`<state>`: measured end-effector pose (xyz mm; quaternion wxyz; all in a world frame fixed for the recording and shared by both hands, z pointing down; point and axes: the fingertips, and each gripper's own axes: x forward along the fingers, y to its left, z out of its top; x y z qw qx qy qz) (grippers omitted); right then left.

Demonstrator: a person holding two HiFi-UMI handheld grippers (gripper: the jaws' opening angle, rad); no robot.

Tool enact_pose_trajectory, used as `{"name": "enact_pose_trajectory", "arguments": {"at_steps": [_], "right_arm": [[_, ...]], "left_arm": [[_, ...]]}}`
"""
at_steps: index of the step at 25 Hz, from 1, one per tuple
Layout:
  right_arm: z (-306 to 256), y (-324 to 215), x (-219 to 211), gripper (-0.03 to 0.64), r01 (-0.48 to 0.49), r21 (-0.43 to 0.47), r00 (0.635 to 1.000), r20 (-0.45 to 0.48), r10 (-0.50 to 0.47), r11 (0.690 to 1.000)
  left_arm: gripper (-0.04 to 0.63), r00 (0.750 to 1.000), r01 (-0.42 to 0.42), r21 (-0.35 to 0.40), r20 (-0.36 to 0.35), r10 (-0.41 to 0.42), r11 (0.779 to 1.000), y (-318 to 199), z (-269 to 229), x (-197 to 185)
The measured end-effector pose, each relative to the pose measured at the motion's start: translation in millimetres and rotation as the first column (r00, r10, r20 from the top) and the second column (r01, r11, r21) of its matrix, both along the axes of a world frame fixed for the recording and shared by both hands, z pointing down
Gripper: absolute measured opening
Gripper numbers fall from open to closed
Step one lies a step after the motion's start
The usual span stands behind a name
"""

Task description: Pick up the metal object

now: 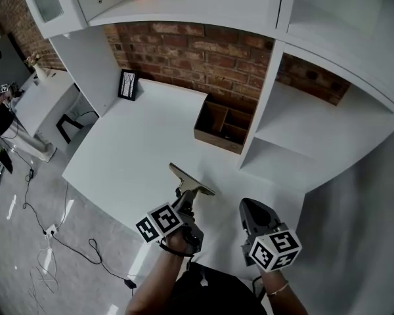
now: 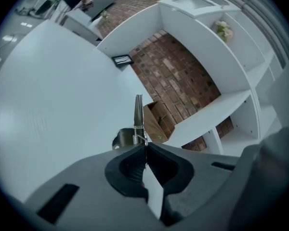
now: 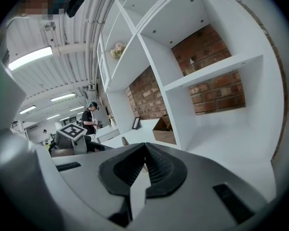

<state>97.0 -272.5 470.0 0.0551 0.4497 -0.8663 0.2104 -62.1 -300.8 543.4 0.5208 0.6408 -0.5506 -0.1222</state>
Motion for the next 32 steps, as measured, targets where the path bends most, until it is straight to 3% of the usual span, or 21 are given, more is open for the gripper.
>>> {"name": "enact_pose_trajectory", "arguments": {"at_steps": [3, 6, 14, 25, 32], "right_arm": [[-4, 2, -5, 0.005, 0.010, 0.012, 1.000, -0.007, -0.010, 1.000], [-7, 4, -10, 0.005, 0.020, 0.025, 1.000, -0.012, -0.020, 0.999], [-21, 10, -28, 0.006, 0.050, 0.079, 0.999, -0.024, -0.048, 0.996], [-37, 13, -39, 0.005, 0.074, 0.149, 0.995, -0.075, -0.063, 0.986], [-41, 13, -35, 0.005, 0.048, 0.189, 0.991, -0.129, -0.024, 0.981]], "left_arm": [[0.012, 0.988, -0.053, 0.066, 0.147, 0.043, 0.996, 3, -23, -6], [0.012, 0.956, -0.110, 0.121, 0.283, 0.072, 0.986, 7, -45, -9], [0.012, 0.823, -0.266, 0.195, 0.556, 0.117, 0.944, 20, -88, -8], [0.012, 0.679, -0.404, 0.237, 0.725, 0.116, 0.884, 35, -120, -3], [0.012, 0.625, -0.470, 0.243, 0.771, 0.126, 0.848, 39, -130, 7]]}}
